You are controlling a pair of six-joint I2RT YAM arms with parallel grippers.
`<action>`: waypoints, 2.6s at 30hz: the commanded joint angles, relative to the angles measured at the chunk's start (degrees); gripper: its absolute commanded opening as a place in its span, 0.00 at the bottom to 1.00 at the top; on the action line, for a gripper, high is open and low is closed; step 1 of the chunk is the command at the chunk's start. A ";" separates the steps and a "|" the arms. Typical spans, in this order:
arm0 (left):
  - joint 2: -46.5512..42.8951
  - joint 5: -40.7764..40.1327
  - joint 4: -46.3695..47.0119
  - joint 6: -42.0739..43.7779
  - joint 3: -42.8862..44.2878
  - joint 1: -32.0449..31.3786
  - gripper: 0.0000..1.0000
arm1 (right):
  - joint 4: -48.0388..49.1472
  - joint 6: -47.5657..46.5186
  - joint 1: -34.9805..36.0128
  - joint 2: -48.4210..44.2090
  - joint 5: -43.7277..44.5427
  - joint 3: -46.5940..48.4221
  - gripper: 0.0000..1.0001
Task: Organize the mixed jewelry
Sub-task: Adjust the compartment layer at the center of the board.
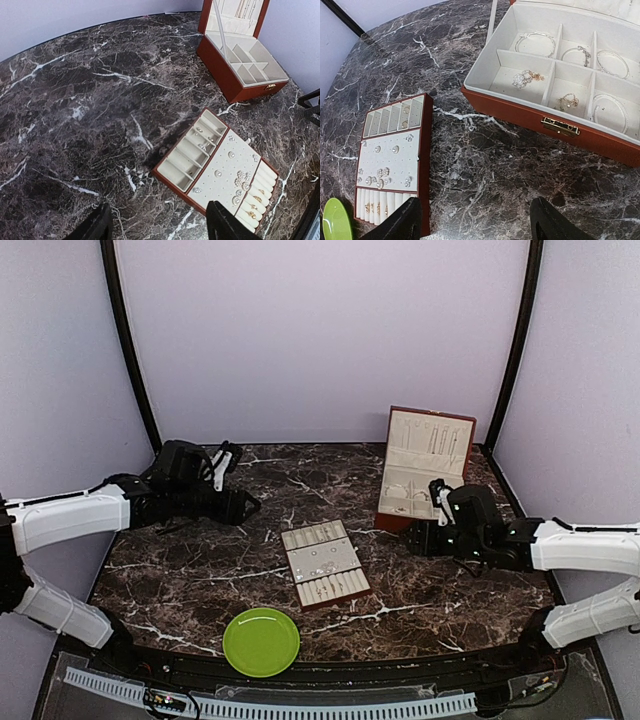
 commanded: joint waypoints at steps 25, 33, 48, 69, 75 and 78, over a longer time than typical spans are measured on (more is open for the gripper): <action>-8.56 0.13 -4.69 2.03 -0.21 4.56 0.71 | 5.32 -11.15 26.57 22.09 11.82 4.51 0.85; -10.15 0.16 -4.76 2.08 -0.33 4.56 0.72 | 4.38 -10.06 26.72 31.87 14.17 10.97 0.86; -12.79 -2.93 -4.71 2.70 -1.14 4.57 0.72 | 9.03 -6.12 18.91 47.90 10.95 27.59 0.83; -12.65 -9.87 -2.41 5.41 -2.40 4.56 0.72 | -8.24 -6.67 14.51 29.99 3.14 35.93 0.98; -12.34 -9.31 -1.69 5.33 -2.61 4.56 0.72 | -17.15 -2.53 10.31 22.30 7.93 33.19 0.98; -11.75 -9.15 -1.63 5.38 -2.31 4.56 0.72 | -21.02 -0.36 6.65 18.71 8.69 31.87 0.99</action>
